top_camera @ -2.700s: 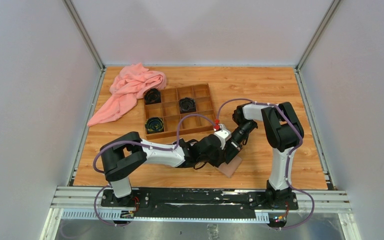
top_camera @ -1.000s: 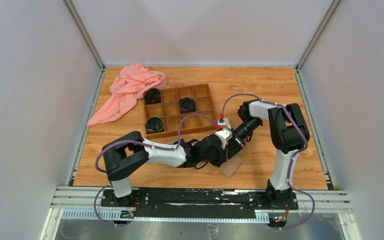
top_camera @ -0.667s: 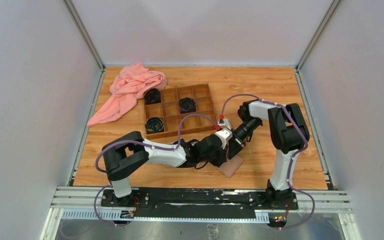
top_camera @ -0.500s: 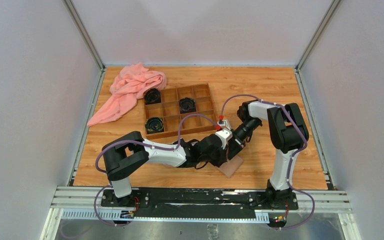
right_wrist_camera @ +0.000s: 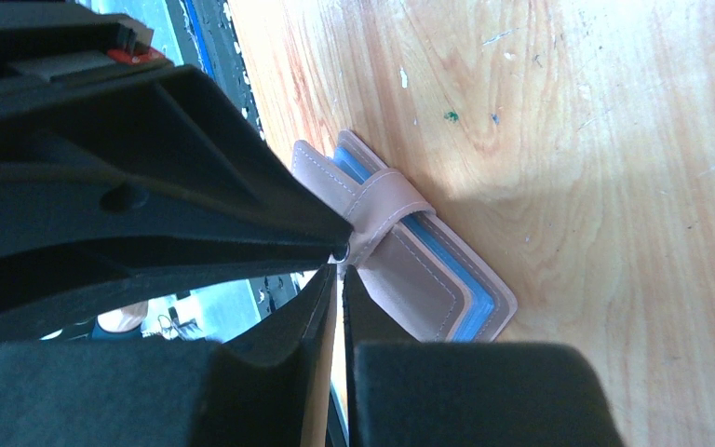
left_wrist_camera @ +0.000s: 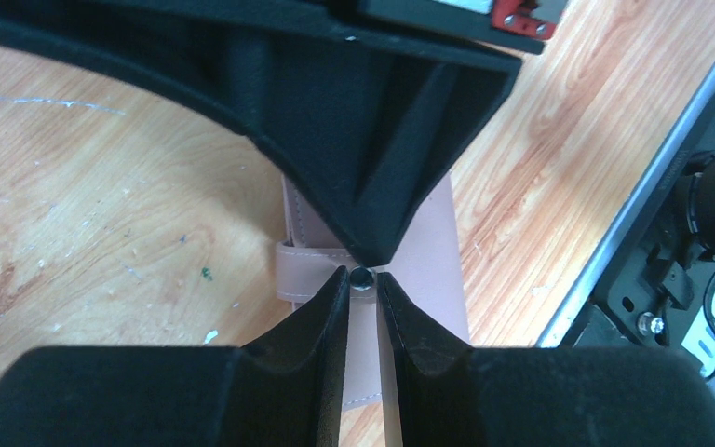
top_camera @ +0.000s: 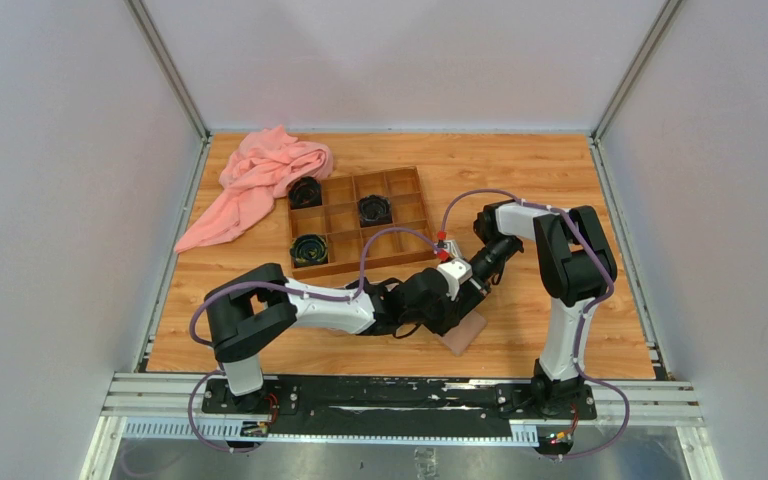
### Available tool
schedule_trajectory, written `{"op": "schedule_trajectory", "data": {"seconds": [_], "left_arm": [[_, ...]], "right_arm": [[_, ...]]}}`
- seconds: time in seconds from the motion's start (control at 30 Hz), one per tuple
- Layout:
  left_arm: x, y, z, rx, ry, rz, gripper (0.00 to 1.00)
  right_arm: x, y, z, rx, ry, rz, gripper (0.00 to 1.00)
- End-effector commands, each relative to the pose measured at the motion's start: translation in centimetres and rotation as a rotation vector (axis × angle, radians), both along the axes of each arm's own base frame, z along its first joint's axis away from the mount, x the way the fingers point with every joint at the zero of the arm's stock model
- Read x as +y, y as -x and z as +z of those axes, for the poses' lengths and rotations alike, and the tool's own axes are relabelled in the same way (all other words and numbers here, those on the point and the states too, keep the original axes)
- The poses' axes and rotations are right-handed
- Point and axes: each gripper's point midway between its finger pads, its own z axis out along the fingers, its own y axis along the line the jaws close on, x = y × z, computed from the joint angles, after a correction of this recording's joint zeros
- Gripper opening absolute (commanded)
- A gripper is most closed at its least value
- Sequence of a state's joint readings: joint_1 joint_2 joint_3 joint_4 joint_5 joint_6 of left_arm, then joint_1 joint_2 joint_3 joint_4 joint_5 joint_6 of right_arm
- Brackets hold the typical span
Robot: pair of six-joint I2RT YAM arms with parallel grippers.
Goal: Put the credit cards into the card holder
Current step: Close the card holder at the center of the board.
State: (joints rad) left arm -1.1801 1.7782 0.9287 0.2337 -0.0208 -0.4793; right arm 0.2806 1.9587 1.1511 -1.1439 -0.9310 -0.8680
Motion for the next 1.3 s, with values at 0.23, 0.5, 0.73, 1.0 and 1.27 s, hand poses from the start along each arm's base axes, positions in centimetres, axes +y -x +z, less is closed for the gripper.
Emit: {"op": "schedule_trajectory", "data": {"seconds": [0.23,0.5,0.73,1.0,1.27], "left_arm": [[-0.5,0.0,-0.7,-0.013,-0.020,-0.008,0.20],[-0.6,0.1,-1.2,0.007,-0.024,-0.013,0.19],[-1.0,0.6,-1.4,0.027,-0.020,-0.037,0.17],[-0.7,0.7,-2.1,0.041,-0.033,-0.034,0.13],[-0.5,0.7,-2.9,0.055,-0.048,-0.018,0.12]], "right_arm": [[-0.2,0.5,-0.5,0.026,0.028,0.009,0.10],[-0.3,0.3,-0.3,0.023,0.023,-0.004,0.10],[-0.5,0.1,-0.4,0.019,0.026,-0.009,0.10],[-0.7,-0.5,0.1,-0.004,0.018,-0.030,0.10],[-2.1,-2.2,1.2,-0.110,0.006,-0.073,0.11]]}}
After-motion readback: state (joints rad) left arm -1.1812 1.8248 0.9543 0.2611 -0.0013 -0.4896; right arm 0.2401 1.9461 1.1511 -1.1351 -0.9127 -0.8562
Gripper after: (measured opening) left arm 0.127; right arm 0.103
